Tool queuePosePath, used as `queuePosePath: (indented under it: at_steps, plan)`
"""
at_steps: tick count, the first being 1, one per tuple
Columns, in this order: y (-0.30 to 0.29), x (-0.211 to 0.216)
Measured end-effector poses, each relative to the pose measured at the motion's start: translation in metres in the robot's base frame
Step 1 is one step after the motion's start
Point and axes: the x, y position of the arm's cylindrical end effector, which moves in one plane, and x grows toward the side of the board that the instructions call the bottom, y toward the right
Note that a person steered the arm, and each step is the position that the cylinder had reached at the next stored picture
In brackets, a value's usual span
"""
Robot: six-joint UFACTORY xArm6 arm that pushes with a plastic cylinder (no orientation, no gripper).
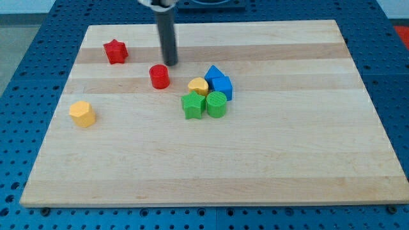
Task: Push red circle towards group of blocks
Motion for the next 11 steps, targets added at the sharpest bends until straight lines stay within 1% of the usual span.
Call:
queuePosePath:
  at_steps: [1, 2, 3, 4, 5, 6, 7, 8, 9, 11]
  plan:
    - [-0.072, 0.016]
    - [-0.129, 0.045]
    - [-0.120, 0.069]
    - [-0.082, 0.070]
    - [-0.056, 0.060]
    - [-0.039, 0.060]
    - [-0.041, 0.059]
    - [-0.049, 0.049]
    - [-0.041, 0.035]
    - [0.015, 0.030]
